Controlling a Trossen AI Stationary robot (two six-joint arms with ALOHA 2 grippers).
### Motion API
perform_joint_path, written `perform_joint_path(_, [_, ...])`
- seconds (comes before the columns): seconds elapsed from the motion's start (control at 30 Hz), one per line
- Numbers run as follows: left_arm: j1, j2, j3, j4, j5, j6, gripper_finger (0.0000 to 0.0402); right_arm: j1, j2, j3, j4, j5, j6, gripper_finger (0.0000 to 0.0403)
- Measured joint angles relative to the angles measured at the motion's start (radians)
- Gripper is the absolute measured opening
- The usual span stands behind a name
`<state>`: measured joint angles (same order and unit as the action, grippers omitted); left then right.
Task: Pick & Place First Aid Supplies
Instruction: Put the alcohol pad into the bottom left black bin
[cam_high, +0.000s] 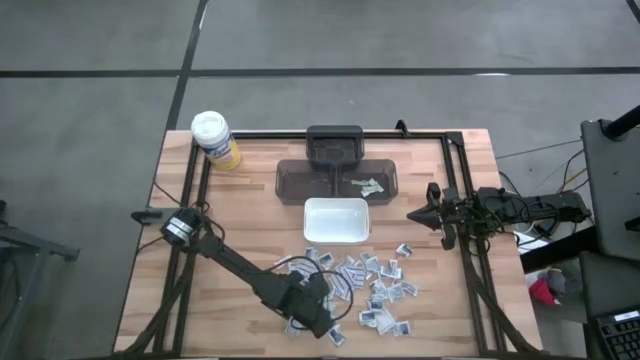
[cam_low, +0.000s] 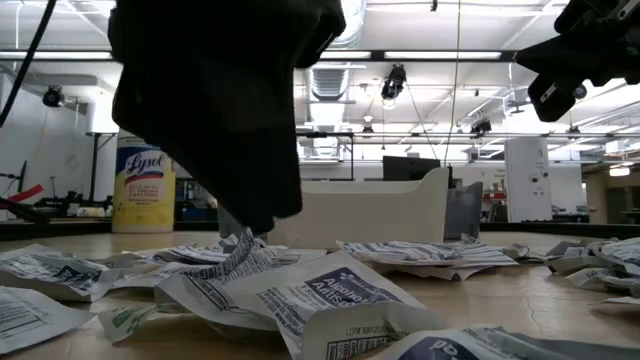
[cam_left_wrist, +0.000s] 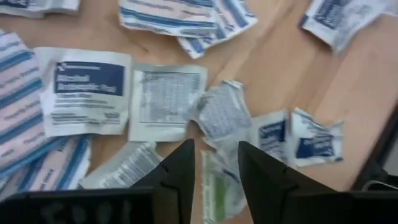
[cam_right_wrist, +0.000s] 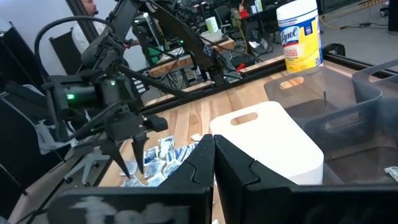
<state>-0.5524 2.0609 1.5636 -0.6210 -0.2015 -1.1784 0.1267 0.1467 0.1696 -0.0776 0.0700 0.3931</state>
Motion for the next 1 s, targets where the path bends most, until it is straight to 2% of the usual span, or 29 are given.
perform_joint_path(0.2, [0.001, 0.000, -0.033, 0.026, 0.045, -0.041, 0.0115, 0.000, 0.000, 0.000, 0.000, 0.000, 0.000, 0.0008])
perform_joint_path(1.0, [0.002, -0.005, -0.031, 0.027, 0.072, -0.194, 0.0112, 0.000, 0.000, 0.000, 0.000, 0.000, 0.000, 0.0008])
